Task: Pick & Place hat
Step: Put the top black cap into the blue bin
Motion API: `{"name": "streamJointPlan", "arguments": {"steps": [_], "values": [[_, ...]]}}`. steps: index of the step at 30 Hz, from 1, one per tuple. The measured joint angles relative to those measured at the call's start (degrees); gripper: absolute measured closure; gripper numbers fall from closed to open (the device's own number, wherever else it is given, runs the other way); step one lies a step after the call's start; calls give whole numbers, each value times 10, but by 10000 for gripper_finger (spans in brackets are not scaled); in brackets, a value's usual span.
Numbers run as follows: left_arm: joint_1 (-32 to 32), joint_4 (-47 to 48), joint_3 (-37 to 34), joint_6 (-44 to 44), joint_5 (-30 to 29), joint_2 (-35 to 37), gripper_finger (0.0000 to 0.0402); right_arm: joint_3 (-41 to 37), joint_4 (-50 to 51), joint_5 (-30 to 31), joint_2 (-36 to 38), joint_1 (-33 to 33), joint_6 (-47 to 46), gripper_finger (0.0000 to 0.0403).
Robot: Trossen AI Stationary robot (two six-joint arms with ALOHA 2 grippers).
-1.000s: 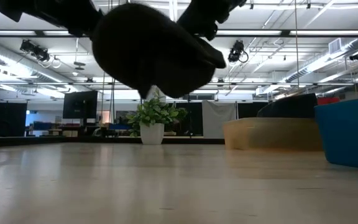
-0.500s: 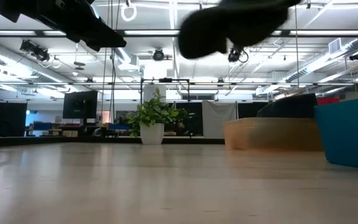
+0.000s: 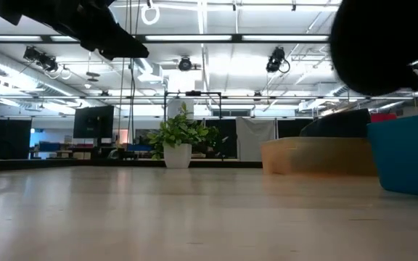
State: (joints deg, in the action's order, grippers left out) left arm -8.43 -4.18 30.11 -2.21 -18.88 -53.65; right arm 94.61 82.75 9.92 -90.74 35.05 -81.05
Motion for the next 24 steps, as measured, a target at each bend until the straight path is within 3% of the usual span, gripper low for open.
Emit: {"name": "streamJointPlan", "arguments": {"steps": [8, 14, 20, 24], "values": [[0, -2, 0, 5, -34, 0, 289, 0, 1, -10, -19, 85, -196, 403], [0, -5, 0, 5, -54, 0, 289, 0, 46, -57, -57, 129, -295, 403], [0, -22, 0, 6, -65, 0, 289, -5, 72, -12, -97, 140, -296, 403], [0, -39, 0, 5, -66, 0, 289, -5, 72, -30, -112, 137, -255, 403]]}}
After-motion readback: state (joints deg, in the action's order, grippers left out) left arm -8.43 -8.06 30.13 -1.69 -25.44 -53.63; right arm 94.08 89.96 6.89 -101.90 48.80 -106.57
